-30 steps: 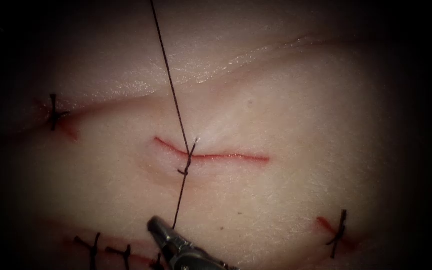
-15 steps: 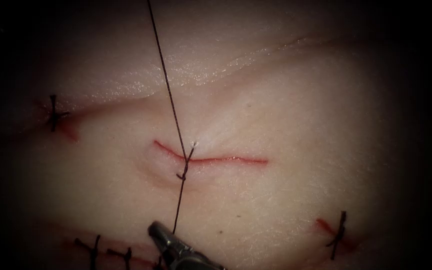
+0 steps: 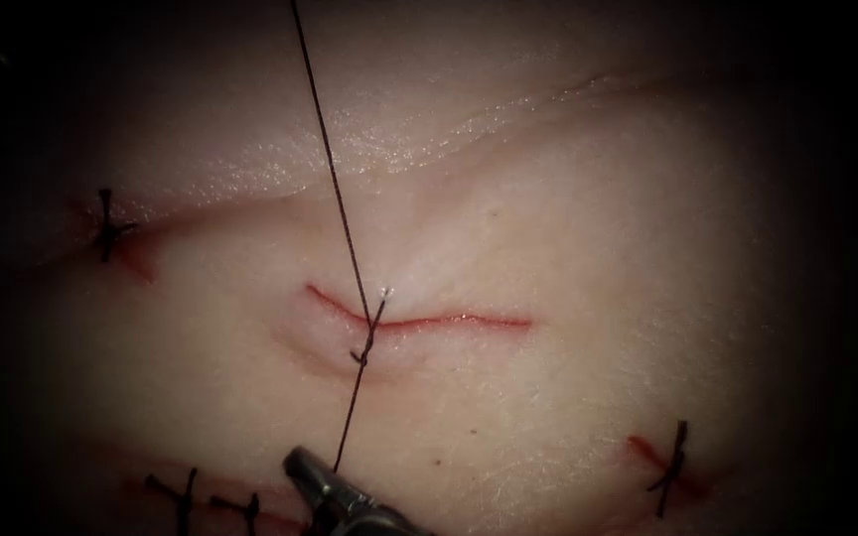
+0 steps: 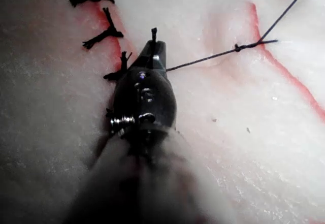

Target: Wound Closure

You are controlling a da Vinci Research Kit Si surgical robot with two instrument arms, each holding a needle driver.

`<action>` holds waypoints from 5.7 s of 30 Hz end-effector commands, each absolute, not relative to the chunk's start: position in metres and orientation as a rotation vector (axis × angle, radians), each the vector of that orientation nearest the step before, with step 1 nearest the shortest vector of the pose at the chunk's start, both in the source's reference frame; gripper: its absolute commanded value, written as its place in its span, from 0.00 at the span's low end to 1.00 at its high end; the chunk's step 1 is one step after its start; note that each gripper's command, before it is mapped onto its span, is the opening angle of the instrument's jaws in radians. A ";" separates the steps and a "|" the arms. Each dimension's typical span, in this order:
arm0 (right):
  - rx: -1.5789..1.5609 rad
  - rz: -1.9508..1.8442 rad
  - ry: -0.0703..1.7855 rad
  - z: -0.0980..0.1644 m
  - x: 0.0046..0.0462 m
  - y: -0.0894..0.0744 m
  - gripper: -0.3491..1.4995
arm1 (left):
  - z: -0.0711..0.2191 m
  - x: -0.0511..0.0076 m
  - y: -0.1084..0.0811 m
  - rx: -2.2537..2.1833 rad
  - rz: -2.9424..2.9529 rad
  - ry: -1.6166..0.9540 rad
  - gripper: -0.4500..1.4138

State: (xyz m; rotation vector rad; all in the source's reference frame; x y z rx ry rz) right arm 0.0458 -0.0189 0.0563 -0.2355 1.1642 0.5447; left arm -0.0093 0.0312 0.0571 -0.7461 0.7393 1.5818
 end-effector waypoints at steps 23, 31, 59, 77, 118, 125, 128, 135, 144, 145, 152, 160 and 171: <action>-0.189 0.582 1.331 0.051 0.0444 -0.015 0.67 | 0.055 -0.0137 0.011 -0.944 1.870 0.348 0.00; -0.162 0.466 1.294 0.051 0.0431 -0.007 0.35 | 0.055 -0.0154 0.002 -0.886 1.945 0.265 0.00; -0.053 0.528 1.456 0.052 0.0413 0.007 0.00 | 0.054 -0.0166 -0.014 -0.798 2.099 0.354 0.00; 0.473 0.353 1.672 0.050 0.0435 0.008 0.00 | 0.061 -0.0173 -0.013 -0.674 2.213 0.516 0.00; 0.799 -0.605 0.969 0.055 0.0487 0.000 0.77 | 0.054 -0.0145 -0.009 -0.675 2.191 0.626 0.00; 0.795 -0.709 0.881 0.055 0.0487 -0.001 0.78 | 0.054 -0.0141 -0.010 -0.678 2.193 0.633 0.00; 0.786 -0.784 0.811 0.056 0.0485 -0.002 0.75 | 0.054 -0.0135 -0.010 -0.682 2.196 0.632 0.00; 0.744 -0.834 0.765 0.058 0.0485 -0.002 0.71 | 0.054 -0.0132 -0.011 -0.680 2.197 0.634 0.00; 0.628 -0.930 0.683 0.058 0.0490 -0.002 0.00 | 0.053 -0.0133 -0.012 -0.678 2.196 0.643 0.00; 0.635 -0.941 0.676 0.058 0.0490 -0.002 0.00 | 0.053 -0.0134 -0.012 -0.684 2.197 0.642 0.00; 0.638 -0.912 0.725 0.057 0.0488 -0.001 0.00 | 0.052 -0.0135 -0.014 -0.714 2.199 0.648 0.00; 0.595 -0.753 0.924 0.056 0.0478 0.003 0.00 | 0.052 -0.0142 -0.019 -0.720 2.237 0.622 0.00; 0.529 -0.556 1.092 0.055 0.0469 0.007 0.00 | 0.053 -0.0153 -0.024 -0.738 2.295 0.566 0.00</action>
